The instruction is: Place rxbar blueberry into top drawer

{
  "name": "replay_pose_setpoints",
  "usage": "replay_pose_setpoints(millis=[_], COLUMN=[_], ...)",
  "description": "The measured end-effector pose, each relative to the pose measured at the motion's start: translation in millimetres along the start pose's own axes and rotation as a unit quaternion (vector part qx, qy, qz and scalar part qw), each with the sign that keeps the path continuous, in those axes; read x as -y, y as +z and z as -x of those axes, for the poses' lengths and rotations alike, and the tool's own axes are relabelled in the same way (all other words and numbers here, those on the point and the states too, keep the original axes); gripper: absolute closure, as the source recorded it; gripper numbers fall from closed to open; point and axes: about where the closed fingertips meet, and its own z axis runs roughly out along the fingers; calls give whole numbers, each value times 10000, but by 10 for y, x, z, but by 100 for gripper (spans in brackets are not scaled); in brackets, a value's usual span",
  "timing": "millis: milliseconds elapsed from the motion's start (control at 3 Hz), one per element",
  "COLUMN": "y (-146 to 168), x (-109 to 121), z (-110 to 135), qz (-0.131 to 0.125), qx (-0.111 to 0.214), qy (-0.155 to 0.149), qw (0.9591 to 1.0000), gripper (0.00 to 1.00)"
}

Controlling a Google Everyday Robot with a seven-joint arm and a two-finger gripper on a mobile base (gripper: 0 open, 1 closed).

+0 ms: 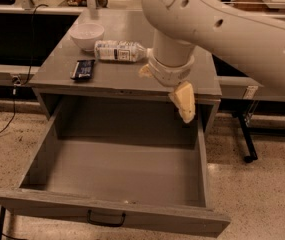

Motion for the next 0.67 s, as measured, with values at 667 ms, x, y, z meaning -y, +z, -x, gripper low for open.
replay_pose_setpoints(millis=[667], y=[-420], x=[1077], z=[338], qz=[-665], qx=[-689], qy=[-2732], qw=[9572], gripper=[0])
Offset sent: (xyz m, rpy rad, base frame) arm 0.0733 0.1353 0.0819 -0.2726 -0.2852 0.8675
